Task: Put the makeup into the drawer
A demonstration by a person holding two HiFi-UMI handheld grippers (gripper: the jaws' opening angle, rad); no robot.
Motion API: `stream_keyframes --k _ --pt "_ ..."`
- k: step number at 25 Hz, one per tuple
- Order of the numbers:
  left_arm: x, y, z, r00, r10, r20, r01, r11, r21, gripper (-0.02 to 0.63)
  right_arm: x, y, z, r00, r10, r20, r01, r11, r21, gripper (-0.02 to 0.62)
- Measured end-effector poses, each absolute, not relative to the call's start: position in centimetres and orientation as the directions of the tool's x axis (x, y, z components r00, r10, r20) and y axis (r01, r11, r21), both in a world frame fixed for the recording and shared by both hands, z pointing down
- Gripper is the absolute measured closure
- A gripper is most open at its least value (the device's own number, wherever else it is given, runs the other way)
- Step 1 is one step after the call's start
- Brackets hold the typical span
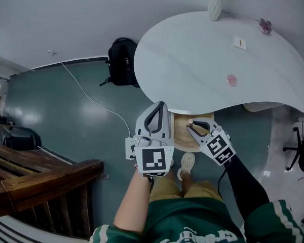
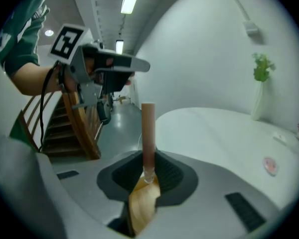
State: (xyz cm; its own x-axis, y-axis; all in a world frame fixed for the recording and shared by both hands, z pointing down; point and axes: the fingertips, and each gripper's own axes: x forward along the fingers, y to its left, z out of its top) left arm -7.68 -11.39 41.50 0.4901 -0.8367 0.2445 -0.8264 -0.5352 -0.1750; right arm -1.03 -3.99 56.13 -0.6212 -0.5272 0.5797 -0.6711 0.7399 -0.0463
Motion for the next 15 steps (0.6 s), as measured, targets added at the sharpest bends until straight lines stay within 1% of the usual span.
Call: stream_keyframes --k 4,8,11,15 --pt "-8.8 -11.3 42.7 0.514 -0.821 0.249 -0.811 -0.560 -0.171 0.606 -2.7 -3.5 62.4 -0.570 -0.389 0.724 -0.606 0.793 -0.051 0.518" --pt "-10.1 -11.2 44.5 0.515 -0.810 0.280 -0.805 -0.569 -0.166 0.606 -2.6 -3.6 68.6 -0.446 -0.283 0.849 -0.575 0.818 -0.029 0.518" --pt "-11.1 -11.1 45.5 0.522 -0.804 0.285 -0.805 -0.575 -0.145 0.606 -2.8 -4.0 71.8 -0.375 -0.226 0.899 -0.551 0.834 -0.020 0.517" --pt "-12.3 -10.9 47.4 0.517 -0.793 0.323 -0.807 -0.577 -0.126 0.606 -2.5 -4.6 75.6 -0.297 -0.197 0.934 -0.559 0.829 -0.003 0.517"
